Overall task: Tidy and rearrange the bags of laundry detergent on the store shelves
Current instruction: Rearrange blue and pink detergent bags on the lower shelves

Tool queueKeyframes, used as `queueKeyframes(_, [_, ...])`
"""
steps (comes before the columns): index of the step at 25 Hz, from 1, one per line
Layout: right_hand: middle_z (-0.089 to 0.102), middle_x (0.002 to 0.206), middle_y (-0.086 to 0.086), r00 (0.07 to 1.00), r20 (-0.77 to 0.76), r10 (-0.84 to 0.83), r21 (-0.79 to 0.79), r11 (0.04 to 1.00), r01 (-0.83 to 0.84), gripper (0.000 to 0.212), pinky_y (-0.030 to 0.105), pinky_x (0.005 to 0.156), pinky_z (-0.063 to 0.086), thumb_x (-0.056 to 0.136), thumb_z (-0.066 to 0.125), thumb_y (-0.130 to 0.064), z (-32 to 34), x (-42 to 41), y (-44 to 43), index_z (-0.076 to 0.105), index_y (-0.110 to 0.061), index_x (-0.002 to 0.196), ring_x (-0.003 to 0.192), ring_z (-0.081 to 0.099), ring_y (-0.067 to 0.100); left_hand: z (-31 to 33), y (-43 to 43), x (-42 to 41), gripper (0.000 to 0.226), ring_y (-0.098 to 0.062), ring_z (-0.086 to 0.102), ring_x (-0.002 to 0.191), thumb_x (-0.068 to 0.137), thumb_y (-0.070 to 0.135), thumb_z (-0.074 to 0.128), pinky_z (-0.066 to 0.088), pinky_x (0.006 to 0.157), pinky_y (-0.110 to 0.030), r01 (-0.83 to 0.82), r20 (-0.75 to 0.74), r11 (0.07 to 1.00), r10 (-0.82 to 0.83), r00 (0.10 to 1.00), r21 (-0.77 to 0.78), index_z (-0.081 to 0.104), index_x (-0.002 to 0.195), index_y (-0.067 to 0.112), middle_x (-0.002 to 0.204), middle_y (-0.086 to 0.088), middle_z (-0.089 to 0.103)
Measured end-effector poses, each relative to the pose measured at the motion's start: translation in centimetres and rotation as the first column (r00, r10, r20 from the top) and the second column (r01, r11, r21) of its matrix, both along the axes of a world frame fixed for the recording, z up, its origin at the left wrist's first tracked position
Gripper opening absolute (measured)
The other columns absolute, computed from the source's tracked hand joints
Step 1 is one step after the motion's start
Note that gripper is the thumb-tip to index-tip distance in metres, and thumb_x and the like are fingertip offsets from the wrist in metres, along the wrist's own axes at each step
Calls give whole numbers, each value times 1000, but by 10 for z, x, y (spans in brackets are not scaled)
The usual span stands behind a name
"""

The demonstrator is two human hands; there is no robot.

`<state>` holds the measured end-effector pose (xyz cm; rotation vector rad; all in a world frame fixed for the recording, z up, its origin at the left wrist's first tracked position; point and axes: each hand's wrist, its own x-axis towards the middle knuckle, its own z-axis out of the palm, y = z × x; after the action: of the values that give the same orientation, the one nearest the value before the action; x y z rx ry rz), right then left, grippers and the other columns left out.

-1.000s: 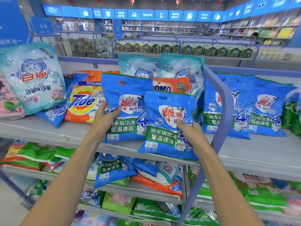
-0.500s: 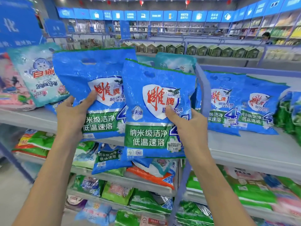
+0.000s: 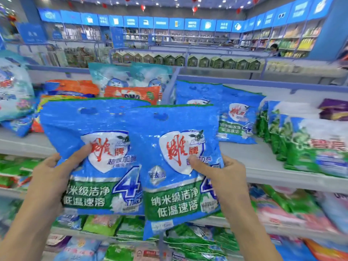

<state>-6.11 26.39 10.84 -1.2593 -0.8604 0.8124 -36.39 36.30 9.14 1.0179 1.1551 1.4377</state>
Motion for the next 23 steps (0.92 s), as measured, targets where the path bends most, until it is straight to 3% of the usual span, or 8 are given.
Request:
queueKeyframes(4, [80,81,-2,983,-52,-176,45,983,178,16,25,61,58,71,88,-11,-1,74,-30,80,-20,81,67,72,10,-2,-21,86,40,-27,75,85,70,52,81,60,85,-54,40,-72,999,-41,997,-7,79,94,21,88,-3,80])
queueKeyframes(8, [80,85,-3,960,-77,-270,51,960,274,24,24,64,60,71,89,-13,-3,129,-57,80,-20,92,74,76,10,1,-31,153,36,-22,67,71,90,55,66,55,74,-46,78,-137,997,-79,987,-9,77,80,22,66,6,75])
queueKeyframes(11, [80,86,-4,948,-68,-312,54,947,316,25,27,67,61,74,88,-13,-8,158,-67,79,-18,96,77,77,12,-2,-29,188,30,-29,74,86,84,56,71,58,83,-54,147,-102,989,-147,984,-3,79,82,27,83,1,80])
queueKeyframes(14, [80,87,-5,933,-62,-355,60,932,358,26,28,70,61,74,88,-14,-12,184,-64,78,-16,98,79,77,12,-11,-16,217,64,-28,72,103,72,68,77,57,91,-54,143,-81,990,-142,987,8,74,106,14,110,-4,78])
queueKeyframes(15, [80,88,-6,928,-60,-368,64,926,372,28,27,71,60,74,88,-14,-13,191,-60,78,-15,100,79,77,10,-13,-11,227,69,-25,72,100,71,70,76,58,89,-50,123,-82,992,-122,989,17,73,108,13,110,-4,77])
queueKeyframes(18, [80,91,-4,919,-49,-391,87,915,394,31,21,66,59,73,89,-13,-13,213,-37,78,-14,102,78,76,9,-11,13,256,48,-10,66,73,89,60,65,52,65,-27,68,-140,993,-55,989,96,73,101,14,87,1,74])
queueKeyframes(21, [80,94,-5,915,-31,-403,82,911,404,31,33,82,62,72,90,-16,-8,228,-2,78,-17,101,88,77,14,-2,47,277,64,-18,59,85,90,66,58,42,71,-34,44,-176,991,-22,984,124,70,116,8,94,-5,71])
queueKeyframes(23, [80,95,-6,920,-26,-391,97,915,392,33,40,92,59,71,90,-18,1,236,21,77,-19,102,90,76,14,6,77,284,49,-17,56,81,96,60,55,40,64,-30,10,-189,992,14,982,123,70,103,14,83,0,65])
